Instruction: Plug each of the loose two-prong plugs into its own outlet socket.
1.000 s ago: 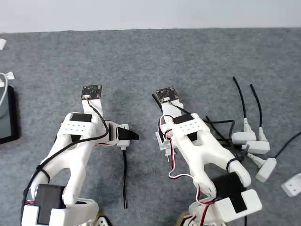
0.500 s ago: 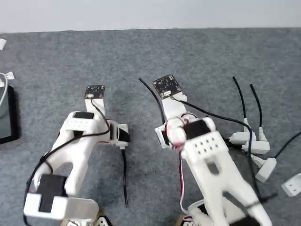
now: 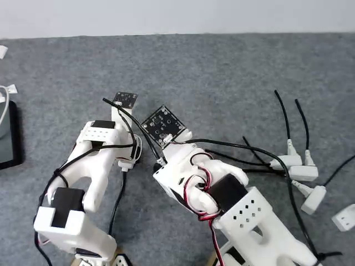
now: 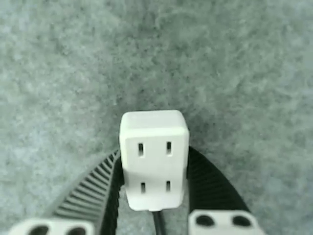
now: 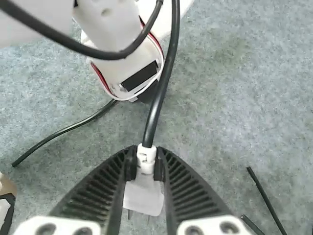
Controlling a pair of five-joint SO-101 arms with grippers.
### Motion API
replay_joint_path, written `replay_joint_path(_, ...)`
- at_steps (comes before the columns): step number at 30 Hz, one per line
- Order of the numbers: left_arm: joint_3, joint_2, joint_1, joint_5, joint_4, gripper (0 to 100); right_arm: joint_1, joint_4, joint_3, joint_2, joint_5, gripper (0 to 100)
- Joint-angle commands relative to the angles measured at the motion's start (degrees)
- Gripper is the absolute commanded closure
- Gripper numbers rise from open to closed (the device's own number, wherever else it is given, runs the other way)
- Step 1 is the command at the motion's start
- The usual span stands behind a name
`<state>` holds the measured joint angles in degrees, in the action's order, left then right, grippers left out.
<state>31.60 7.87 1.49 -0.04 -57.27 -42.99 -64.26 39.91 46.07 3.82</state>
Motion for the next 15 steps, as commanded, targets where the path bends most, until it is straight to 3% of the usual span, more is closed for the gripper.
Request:
replay_joint_path(1, -1.5, -2.1, 0.5, -0.9, -0.4, 95, -0.5, 0.0, -2.9, -1.0, 0.6, 99.1)
replay_joint_path(4, -1.0, -2.1, 0.4, -0.6, 0.4, 90, -0.5, 0.0, -2.9, -2.2, 0.6, 99.1)
replay_joint_path(10, -0.3, -2.6, 0.6, 0.8, 0.4, 66, -0.4, 0.7, -2.9, -2.9, 0.6, 99.1)
replay_joint_path(15, -0.3, -2.8, 0.5, 1.0, 0.3, 64, -0.4, 1.5, -1.9, -2.9, 0.6, 99.1)
